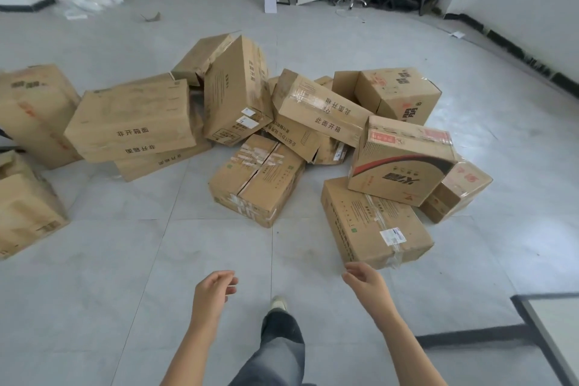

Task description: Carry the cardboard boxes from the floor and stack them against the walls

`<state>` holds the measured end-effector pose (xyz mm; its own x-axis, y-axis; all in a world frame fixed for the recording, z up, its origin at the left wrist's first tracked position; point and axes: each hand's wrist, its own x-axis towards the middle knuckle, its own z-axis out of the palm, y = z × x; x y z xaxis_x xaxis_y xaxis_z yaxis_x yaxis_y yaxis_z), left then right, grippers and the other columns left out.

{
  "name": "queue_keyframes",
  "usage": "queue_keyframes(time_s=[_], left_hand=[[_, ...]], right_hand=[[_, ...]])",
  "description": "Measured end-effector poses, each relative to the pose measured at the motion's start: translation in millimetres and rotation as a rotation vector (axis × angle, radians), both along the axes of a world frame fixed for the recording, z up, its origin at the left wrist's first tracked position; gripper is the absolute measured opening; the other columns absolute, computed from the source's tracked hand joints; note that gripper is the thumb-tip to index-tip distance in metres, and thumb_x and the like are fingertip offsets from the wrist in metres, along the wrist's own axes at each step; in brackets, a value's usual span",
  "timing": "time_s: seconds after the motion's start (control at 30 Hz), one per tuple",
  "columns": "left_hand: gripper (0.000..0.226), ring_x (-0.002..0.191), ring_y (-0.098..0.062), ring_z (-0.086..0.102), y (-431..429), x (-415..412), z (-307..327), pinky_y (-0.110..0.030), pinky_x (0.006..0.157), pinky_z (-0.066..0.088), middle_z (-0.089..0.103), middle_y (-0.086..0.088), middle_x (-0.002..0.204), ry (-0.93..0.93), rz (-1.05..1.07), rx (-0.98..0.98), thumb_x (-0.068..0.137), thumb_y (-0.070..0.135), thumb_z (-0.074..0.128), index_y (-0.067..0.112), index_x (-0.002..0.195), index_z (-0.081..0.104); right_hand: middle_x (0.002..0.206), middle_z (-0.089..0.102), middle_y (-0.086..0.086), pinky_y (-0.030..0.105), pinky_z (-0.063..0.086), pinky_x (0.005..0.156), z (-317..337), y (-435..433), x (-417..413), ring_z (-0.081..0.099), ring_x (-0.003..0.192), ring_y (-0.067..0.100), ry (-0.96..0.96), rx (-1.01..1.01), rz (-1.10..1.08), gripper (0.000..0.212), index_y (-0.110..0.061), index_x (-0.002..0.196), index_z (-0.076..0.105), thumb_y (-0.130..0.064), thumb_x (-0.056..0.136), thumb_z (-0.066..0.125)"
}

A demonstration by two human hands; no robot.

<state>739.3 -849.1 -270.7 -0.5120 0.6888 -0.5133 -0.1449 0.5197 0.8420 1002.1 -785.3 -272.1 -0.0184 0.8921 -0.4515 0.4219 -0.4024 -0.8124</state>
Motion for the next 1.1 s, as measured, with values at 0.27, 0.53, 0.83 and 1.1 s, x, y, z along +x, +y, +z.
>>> queue_keyframes(time_s=[0.27,0.53,0.83,1.1], left_hand=[[0.017,0.074,-0.021,0.058,197.4,-42.3,20.1,-0.026,0.067,0.041,0.064,-0.008,0.081,0.039,-0.039,0.087,0.092,0.008,0.054,0.008,0.078,0.063],[0.017,0.075,-0.021,0.059,296.2,-43.2,9.8,-0.027,0.069,0.042,0.064,-0.008,0.082,0.046,-0.049,0.024,0.092,0.009,0.053,0.008,0.078,0.063],[0.019,0.076,-0.024,0.058,398.5,-28.8,-7.3,-0.028,0.069,0.041,0.063,-0.01,0.081,0.052,0.202,-0.014,0.091,0.007,0.053,0.008,0.075,0.061],[0.019,0.071,-0.018,0.057,473.4,-34.6,-2.4,-0.023,0.069,0.041,0.062,-0.005,0.076,0.108,0.312,0.044,0.091,0.006,0.052,0.009,0.075,0.061]], right_hand=[[0.095,0.063,-0.003,0.02,0.041,0.076,16.7,182.4,-32.9,0.058,0.091,0.011,-0.021,0.087,-0.047,0.022,-0.013,0.111,0.061,-0.015,0.089,0.059],[0.096,0.062,-0.005,0.018,0.044,0.077,-2.9,284.0,-39.9,0.058,0.091,0.008,-0.015,0.03,0.004,0.026,-0.012,0.115,0.06,-0.016,0.089,0.059],[0.098,0.061,0.001,0.022,0.041,0.075,-20.5,449.6,-46.2,0.057,0.092,0.015,-0.046,0.023,0.238,0.03,-0.009,0.119,0.057,-0.014,0.09,0.057],[0.106,0.054,0.002,0.025,0.038,0.084,-34.4,552.5,-75.1,0.053,0.106,0.018,-0.076,-0.028,0.458,0.031,-0.01,0.122,0.054,-0.014,0.091,0.054]])
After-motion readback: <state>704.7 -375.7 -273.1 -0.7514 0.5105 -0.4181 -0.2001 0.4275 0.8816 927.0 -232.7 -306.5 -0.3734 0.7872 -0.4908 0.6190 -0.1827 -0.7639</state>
